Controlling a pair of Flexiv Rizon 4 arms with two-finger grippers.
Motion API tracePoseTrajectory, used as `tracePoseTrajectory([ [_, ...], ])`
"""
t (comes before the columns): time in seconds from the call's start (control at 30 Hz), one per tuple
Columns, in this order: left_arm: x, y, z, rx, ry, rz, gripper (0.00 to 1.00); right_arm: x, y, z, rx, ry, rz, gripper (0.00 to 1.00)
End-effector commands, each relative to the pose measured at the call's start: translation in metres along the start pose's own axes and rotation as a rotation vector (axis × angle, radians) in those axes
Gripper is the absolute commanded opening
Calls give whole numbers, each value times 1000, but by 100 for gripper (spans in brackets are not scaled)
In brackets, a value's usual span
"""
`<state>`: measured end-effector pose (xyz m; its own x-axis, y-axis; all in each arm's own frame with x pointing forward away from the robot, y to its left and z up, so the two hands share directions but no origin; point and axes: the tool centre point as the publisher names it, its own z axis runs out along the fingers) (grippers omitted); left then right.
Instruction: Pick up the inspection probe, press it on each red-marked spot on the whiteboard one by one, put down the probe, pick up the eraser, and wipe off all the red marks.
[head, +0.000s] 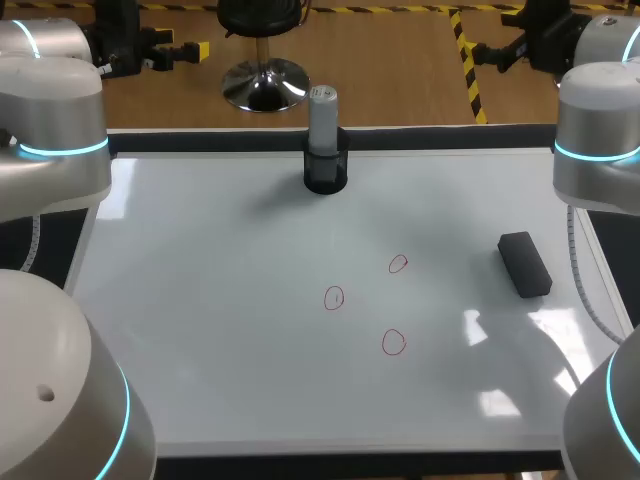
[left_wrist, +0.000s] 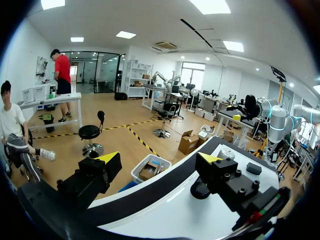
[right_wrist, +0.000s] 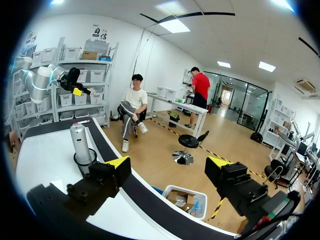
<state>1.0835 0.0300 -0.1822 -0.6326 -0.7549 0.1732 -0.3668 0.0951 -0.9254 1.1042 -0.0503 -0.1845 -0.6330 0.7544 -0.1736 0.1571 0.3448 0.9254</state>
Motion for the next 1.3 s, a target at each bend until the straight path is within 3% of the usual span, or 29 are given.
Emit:
tracePoseTrajectory([
  [0.03, 0, 0, 0, 0, 0, 0, 100, 0, 0, 0, 0, 0, 0, 100],
  [0.27, 1, 0, 1, -6, 8, 13, 100, 0, 0, 0, 0, 0, 0, 100],
  [0.67, 9, 3, 1, -14, 96, 50, 100, 0, 0, 0, 0, 0, 0, 100],
  [0.9, 13, 7, 4, 8, 210, 90, 100, 0, 0, 0, 0, 0, 0, 100],
  [1.07, 18, 11, 5, 1, 245, 123, 100, 0, 0, 0, 0, 0, 0, 100],
  [1.3, 31, 13, 12, -20, 379, 211, 100, 0, 0, 0, 0, 0, 0, 100],
])
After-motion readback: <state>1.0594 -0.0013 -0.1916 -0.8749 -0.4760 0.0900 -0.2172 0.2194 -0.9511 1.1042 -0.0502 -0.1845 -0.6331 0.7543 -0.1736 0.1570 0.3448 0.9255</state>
